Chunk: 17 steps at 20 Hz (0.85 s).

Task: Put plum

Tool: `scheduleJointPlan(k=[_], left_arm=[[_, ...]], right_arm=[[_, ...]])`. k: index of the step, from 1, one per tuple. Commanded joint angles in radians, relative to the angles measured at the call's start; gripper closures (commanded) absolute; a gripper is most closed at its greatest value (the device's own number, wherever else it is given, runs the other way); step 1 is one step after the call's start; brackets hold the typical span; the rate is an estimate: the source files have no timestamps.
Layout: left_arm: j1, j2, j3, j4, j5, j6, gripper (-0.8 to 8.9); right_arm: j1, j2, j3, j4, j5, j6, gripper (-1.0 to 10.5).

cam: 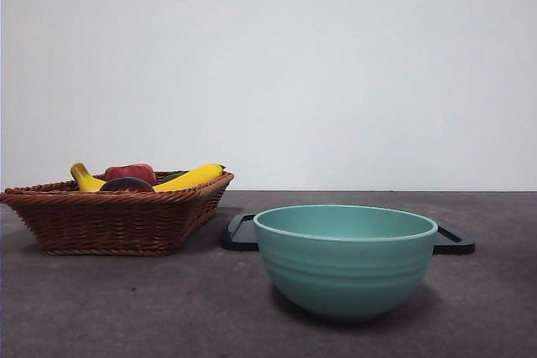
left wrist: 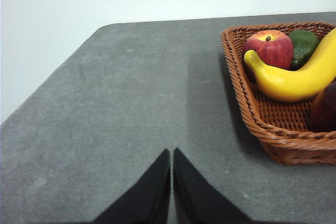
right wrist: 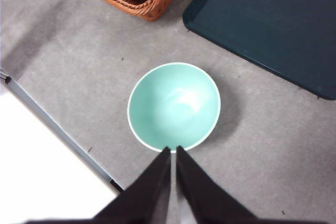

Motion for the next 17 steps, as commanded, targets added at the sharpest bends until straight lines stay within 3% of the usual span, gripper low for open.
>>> scheduleJointPlan(k=[1, 11, 14, 17], left_arm=[[0.003, -0.002, -0.013, -0.023, -0.001, -0.01, 8.06], [0.003, -0.002, -0.013, -0.023, -0.001, -0.01, 8.06], [0.003, -0.002, -0.013, -0.023, -0.001, -0.01, 8.06], [0.003, -0.002, -0.013, -0.023, -0.001, -0.01, 8.06]], right_arm=[[0.005, 0.006, 0.013, 0.011, 0.003, -0.01, 9.4], [0.002, 0.002, 0.013, 0.013, 0.006, -0.026, 9.4], [-0.109, -0.045, 0.012, 0.052, 0.056, -0.162, 9.4], [-0.304, -0.143, -0.035, 0.219, 0.058, -0.201, 9.4]])
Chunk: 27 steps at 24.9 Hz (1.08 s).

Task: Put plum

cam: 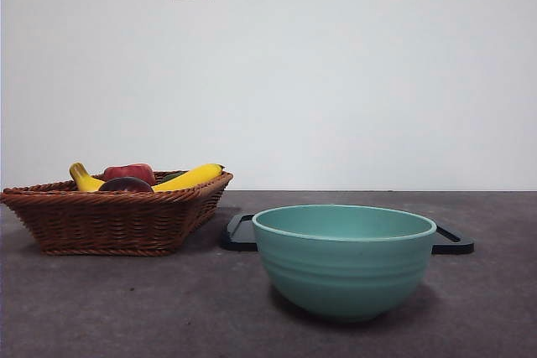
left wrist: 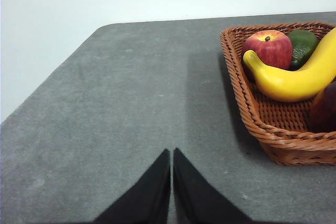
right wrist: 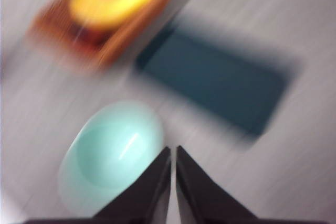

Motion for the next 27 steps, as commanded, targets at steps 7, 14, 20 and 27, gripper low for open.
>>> scheduleJointPlan(k=[7, 14, 20, 27], left_arm=[[0.003, -0.002, -0.013, -0.023, -0.001, -0.01, 8.06], [0.003, -0.002, -0.013, -0.023, -0.001, -0.01, 8.06], [0.003, -0.002, -0.013, -0.023, -0.001, -0.01, 8.06], [0.003, -0.002, -0.013, -0.023, -0.001, -0.01, 8.06]], right_arm=[[-0.378, -0.331, -0.473, 0.591, 0.057, -0.121, 9.4], [-0.439, -0.489, -0.735, 0.752, 0.057, -0.137, 9.4], [-0.46, -0.585, -0.857, 0.755, 0.057, -0.136, 9.4], [-0.462, -0.633, -0.913, 0.731, 0.059, -0.136, 9.4]])
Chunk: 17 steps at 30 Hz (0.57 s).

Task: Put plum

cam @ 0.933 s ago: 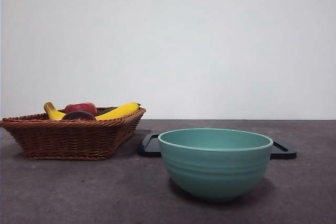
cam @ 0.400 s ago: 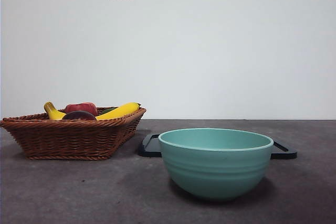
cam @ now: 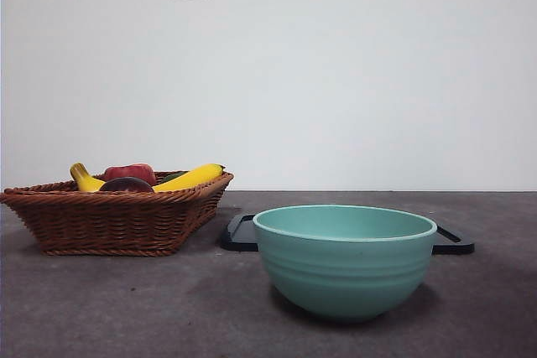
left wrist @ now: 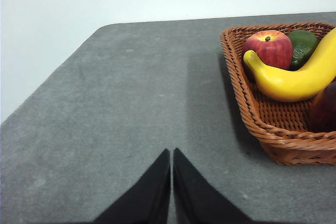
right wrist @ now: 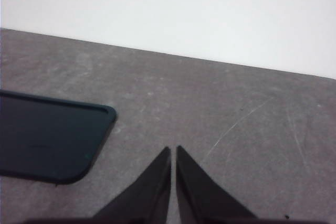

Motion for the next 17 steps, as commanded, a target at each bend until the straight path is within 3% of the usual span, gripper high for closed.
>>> scheduleJointPlan(k=[1, 9, 17], left_arm=[[0.003, -0.002, -0.013, -0.023, -0.001, -0.01, 8.06], [0.003, -0.002, -0.013, -0.023, -0.001, -0.01, 8.06], [0.003, -0.002, -0.013, -0.023, -0.001, -0.01, 8.06]], right_arm=[[-0.002, -0.016, -0.006, -0.029, 0.014, -0.004, 9.4], [-0.002, -0.032, -0.006, -0.134, 0.033, -0.004, 9.4], [-0.002, -0.032, -0.006, -0.125, 0.039, 0.007, 9.4]])
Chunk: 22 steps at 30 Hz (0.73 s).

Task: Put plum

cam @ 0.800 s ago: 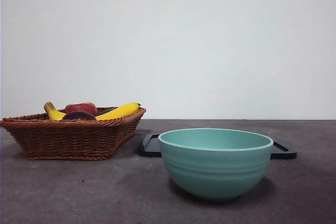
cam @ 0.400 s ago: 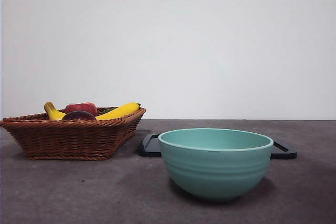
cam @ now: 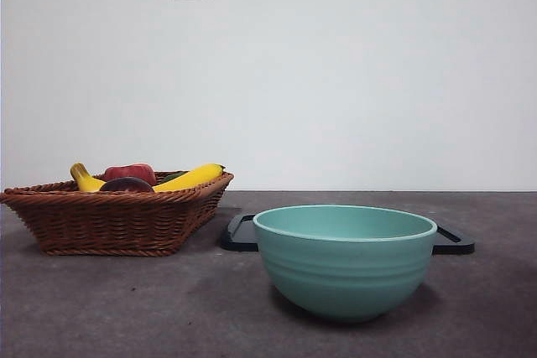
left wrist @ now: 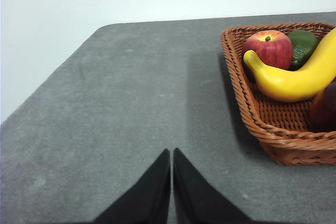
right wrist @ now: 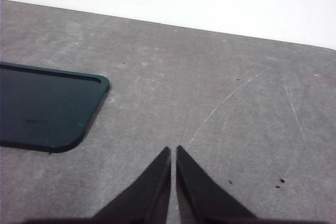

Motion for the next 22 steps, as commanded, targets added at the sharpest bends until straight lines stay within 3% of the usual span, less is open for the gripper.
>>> scheduleJointPlan(k=[1, 22], left_arm=[[0.003, -0.002, -0.013, -0.023, -0.001, -0.01, 8.06], [0.003, -0.002, -0.013, -0.023, -0.001, -0.01, 8.06]], right_arm=[[-0.002, -0.002, -0.005, 0.005, 0.0, 0.006, 9.4], [-0.002, -0.002, -0.005, 0.01, 0.001, 0.006, 9.4]])
